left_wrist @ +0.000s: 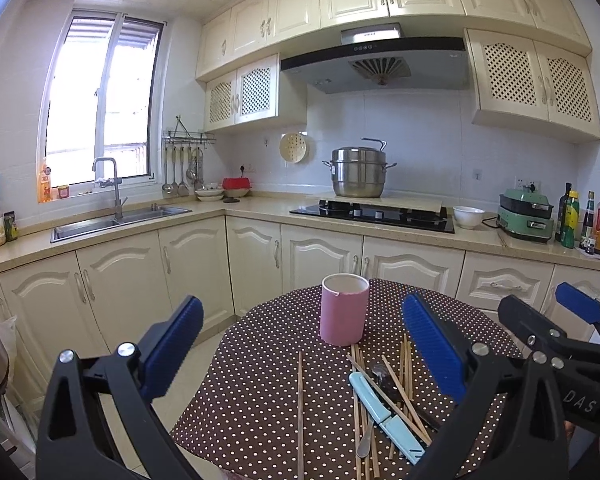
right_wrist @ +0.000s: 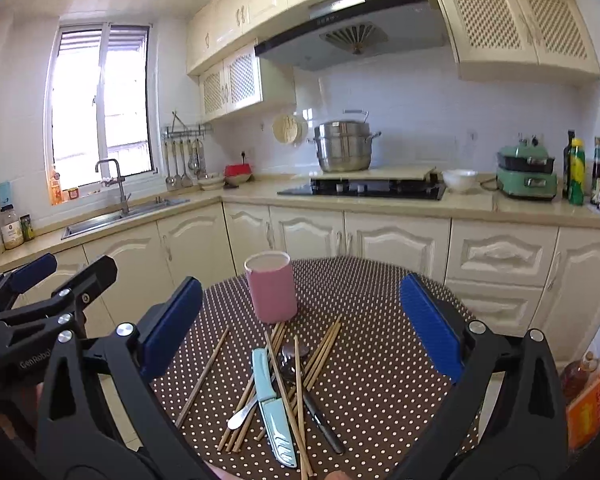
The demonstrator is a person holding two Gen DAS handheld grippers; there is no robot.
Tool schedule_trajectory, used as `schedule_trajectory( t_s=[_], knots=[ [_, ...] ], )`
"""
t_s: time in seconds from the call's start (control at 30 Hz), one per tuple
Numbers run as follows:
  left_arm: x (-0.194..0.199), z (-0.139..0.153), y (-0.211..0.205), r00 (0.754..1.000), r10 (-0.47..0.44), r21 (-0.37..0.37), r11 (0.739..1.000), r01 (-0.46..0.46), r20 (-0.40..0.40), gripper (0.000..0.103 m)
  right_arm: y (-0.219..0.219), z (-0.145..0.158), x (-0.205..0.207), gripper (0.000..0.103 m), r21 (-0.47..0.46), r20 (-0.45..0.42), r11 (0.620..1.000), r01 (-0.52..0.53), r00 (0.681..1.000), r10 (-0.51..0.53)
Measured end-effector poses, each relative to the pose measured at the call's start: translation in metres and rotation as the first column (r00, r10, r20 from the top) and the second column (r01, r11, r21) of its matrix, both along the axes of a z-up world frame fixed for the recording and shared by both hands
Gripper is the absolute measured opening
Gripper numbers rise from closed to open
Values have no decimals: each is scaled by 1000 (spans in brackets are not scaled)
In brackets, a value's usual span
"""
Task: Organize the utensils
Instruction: 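Lower the right tool to a wooden chopstick and close its fingers on it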
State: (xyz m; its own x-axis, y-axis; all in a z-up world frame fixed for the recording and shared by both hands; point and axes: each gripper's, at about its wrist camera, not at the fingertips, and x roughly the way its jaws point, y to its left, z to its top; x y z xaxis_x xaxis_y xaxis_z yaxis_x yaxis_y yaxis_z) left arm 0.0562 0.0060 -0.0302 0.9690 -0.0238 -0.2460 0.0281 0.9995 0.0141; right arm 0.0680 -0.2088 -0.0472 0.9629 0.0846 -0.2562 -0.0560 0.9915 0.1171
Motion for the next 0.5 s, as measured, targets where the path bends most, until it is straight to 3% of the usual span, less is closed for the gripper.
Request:
schedule_trajectory(
  t_s=[0.13, 0.23, 0.37, 0.5],
  knots=[
    [19, -14, -6, 998, -23, 35, 999, 25, -62, 98, -6, -12, 18, 97, -8, -65, 1000, 4, 998, -5],
    [43, -27, -8, 984, -89, 41, 995, 96, -154, 98, -10, -21, 34, 97, -27, -122, 1000, 14, 992, -17],
    [87, -53, -3, 920, -183, 14, 980, 200, -347, 98, -22, -39, 63, 97, -87, -217, 996, 36, 975, -54],
    [124, -85, 8, 858, -161, 23, 980, 197, -488, 98, -29, -60, 87, 97, -156, -302, 987, 36, 950, -82]
  ],
)
